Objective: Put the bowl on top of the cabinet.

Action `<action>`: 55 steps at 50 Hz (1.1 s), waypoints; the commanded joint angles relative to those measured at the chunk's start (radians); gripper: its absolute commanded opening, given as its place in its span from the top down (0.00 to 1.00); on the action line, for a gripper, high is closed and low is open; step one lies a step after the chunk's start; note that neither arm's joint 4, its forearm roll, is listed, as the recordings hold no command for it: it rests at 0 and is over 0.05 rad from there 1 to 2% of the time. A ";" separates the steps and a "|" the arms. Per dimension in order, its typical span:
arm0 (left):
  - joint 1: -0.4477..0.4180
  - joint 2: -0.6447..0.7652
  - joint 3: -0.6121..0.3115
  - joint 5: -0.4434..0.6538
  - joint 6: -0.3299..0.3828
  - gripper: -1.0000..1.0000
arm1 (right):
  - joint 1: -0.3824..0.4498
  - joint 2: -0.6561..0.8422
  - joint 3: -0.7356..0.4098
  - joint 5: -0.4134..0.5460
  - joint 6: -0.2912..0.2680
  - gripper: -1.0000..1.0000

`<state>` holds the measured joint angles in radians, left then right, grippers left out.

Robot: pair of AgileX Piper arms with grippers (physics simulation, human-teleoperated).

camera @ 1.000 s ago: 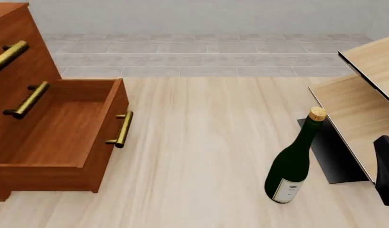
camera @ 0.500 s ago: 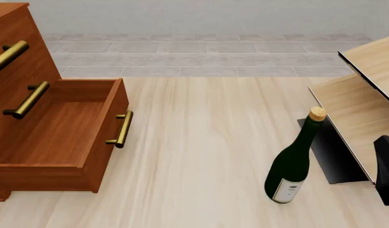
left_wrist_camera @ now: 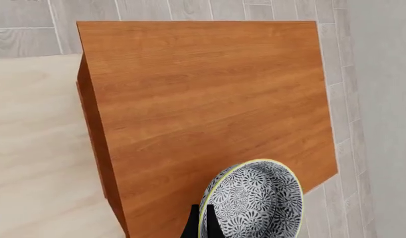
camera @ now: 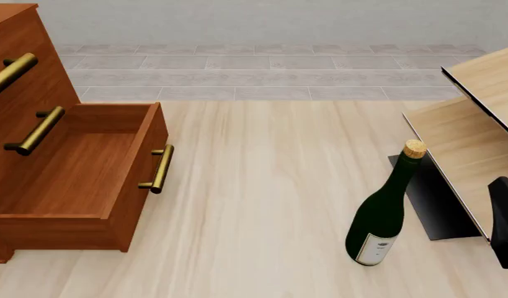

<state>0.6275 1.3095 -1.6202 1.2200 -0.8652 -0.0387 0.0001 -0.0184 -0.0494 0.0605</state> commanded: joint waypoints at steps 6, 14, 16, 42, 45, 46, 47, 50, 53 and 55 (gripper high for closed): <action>0.012 0.001 0.009 0.000 0.023 1.00 | 0.000 0.000 -0.003 0.002 0.000 0.00; 0.010 0.004 0.005 0.000 0.033 1.00 | -0.001 0.000 0.000 -0.002 0.002 0.00; 0.027 0.002 0.011 0.000 0.043 1.00 | -0.002 0.000 -0.003 0.001 0.002 0.00; 0.009 -0.002 -0.031 0.000 0.013 0.00 | -0.002 0.000 0.003 -0.008 0.002 0.00; 0.013 -0.003 -0.033 0.000 0.016 0.00 | -0.002 0.000 0.003 -0.007 0.002 0.00; 0.019 -0.003 -0.030 0.000 0.020 0.00 | -0.001 0.000 0.004 -0.008 0.001 0.00; 0.023 -0.004 -0.028 0.000 0.021 0.00 | -0.001 0.000 0.001 -0.005 0.001 0.00; 0.032 -0.006 -0.027 0.000 0.025 0.00 | 0.000 0.000 -0.003 -0.001 0.001 0.00; 0.032 -0.007 -0.032 0.000 0.022 0.00 | 0.001 0.000 -0.004 0.001 0.000 0.00; 0.026 -0.005 -0.046 0.000 0.022 0.00 | 0.002 0.000 -0.004 0.001 0.000 0.00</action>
<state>0.6509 1.3061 -1.6468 1.2193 -0.8396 -0.0393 0.0001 -0.0195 -0.0520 0.0613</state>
